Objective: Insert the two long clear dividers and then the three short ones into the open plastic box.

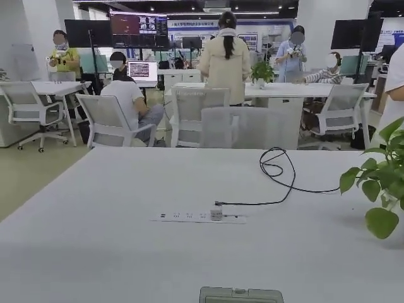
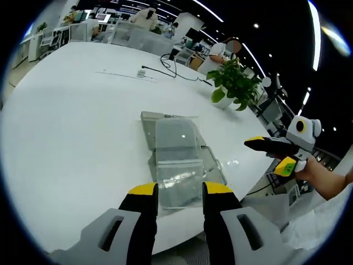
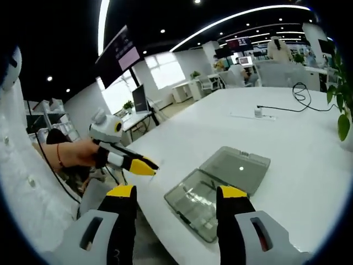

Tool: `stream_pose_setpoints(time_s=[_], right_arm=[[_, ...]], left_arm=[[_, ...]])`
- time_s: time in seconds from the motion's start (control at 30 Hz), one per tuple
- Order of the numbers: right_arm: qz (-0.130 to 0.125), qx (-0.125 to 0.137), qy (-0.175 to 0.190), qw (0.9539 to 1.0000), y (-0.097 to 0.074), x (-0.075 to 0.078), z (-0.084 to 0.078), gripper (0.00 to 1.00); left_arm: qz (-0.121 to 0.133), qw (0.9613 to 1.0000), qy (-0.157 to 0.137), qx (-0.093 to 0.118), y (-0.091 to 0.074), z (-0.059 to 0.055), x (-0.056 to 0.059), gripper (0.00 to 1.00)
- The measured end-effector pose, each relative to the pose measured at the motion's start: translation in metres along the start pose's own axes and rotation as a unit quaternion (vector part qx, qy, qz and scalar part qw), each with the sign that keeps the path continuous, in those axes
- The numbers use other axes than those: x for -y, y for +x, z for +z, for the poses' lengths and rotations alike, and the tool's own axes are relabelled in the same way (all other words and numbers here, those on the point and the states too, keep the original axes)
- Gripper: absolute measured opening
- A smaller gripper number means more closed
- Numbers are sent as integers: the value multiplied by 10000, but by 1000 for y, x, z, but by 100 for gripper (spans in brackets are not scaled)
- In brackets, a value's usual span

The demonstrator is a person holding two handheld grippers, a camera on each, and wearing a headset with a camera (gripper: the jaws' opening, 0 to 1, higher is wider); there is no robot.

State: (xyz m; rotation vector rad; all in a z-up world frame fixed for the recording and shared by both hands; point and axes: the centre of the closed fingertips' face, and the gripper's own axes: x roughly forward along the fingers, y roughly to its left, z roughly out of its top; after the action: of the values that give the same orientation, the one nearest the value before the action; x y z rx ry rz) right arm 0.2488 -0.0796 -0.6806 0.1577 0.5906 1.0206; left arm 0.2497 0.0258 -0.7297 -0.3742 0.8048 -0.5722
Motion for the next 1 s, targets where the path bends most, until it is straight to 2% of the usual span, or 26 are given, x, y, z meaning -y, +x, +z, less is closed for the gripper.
stream_pose_setpoints(time_s=[0.07, 0.2, 0.33, 0.47, 0.77, 0.83, 0.9, 0.97, 1.0], right_arm=[[-20, 110, 70, 9999, 7, -4, 10, 52], [-43, 143, 305, 9994, 20, -10, 20, 40], [-76, 126, 521, 9985, 28, -13, 21, 30], [-84, 58, 681, 9976, 35, -16, 19, 24], [-225, -43, 892, 9957, 38, -15, 13, 14], [-215, -29, 997, 9948, 39, -17, 13, 9], [-285, 11, 987, 9947, 38, -16, 14, 8], [-344, 66, 1147, 9928, 38, -16, 16, 8], [-381, 64, 1163, 9925, 38, -15, 16, 7]], left_arm=[[-102, 9999, 73, 49, 0, 4, 10, 30], [-330, 9992, 138, 182, 2, 11, 28, 30], [-479, 9984, 195, 232, 4, 14, 41, 30], [-620, 9974, 279, 239, 7, 12, 52, 30], [-760, 9960, 420, 225, 9, 11, 61, 30], [-749, 9959, 473, 209, 8, 11, 61, 30], [-744, 9956, 518, 247, 9, 13, 61, 30], [-763, 9950, 570, 298, 9, 14, 62, 31], [-784, 9947, 590, 294, 10, 14, 63, 28]])
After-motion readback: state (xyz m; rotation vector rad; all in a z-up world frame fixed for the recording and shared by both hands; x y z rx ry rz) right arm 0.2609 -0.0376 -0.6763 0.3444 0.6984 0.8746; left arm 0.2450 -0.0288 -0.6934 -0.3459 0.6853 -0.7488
